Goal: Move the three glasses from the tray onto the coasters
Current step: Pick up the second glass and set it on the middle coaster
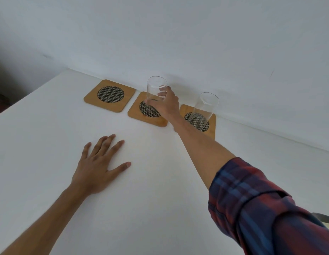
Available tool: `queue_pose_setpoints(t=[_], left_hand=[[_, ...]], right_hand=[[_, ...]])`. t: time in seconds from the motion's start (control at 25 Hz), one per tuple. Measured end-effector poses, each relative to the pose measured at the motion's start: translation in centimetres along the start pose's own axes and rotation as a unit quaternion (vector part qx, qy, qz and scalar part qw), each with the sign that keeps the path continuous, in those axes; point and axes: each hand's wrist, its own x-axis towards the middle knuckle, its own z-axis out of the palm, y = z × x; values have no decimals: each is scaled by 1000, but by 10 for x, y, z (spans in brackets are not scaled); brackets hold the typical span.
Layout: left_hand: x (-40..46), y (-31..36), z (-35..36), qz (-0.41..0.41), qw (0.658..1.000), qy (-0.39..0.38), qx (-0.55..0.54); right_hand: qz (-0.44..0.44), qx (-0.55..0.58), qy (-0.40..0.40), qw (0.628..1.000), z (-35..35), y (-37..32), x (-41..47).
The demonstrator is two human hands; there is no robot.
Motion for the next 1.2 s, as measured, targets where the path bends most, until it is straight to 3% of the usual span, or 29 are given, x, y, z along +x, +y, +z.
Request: queue_pose_setpoints(t=[0.28, 0.56, 0.92, 1.2], left_hand=[[1, -2, 2, 2, 1000, -1, 13], [1, 0, 0, -2, 1000, -4, 13], [-4, 4, -3, -6, 1000, -3, 4], [-37, 61, -10, -3, 988, 141, 63]], right_hand=[[47, 26, -33, 998, -10, -6, -19], [-88, -17, 92, 992, -47, -12, -89], [-69, -7, 51, 996, -123, 21, -206], [-50, -51, 54, 996, -213, 56, -301]])
